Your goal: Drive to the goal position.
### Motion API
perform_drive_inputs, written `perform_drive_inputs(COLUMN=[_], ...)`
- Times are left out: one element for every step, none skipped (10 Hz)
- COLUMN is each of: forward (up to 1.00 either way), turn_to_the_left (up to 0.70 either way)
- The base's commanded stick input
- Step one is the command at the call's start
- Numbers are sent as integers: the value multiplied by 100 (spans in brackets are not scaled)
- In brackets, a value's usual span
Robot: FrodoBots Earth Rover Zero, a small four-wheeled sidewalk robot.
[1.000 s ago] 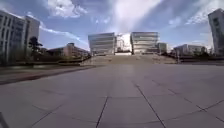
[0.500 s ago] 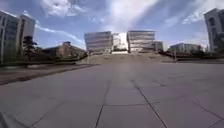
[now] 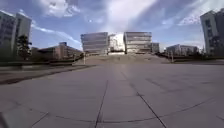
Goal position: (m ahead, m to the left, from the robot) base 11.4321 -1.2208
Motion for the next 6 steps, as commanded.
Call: perform_drive_inputs(forward=[70, 70, 70, 70, 70, 70], turn_to_the_left=[0, 0, 0, 0, 0, 0])
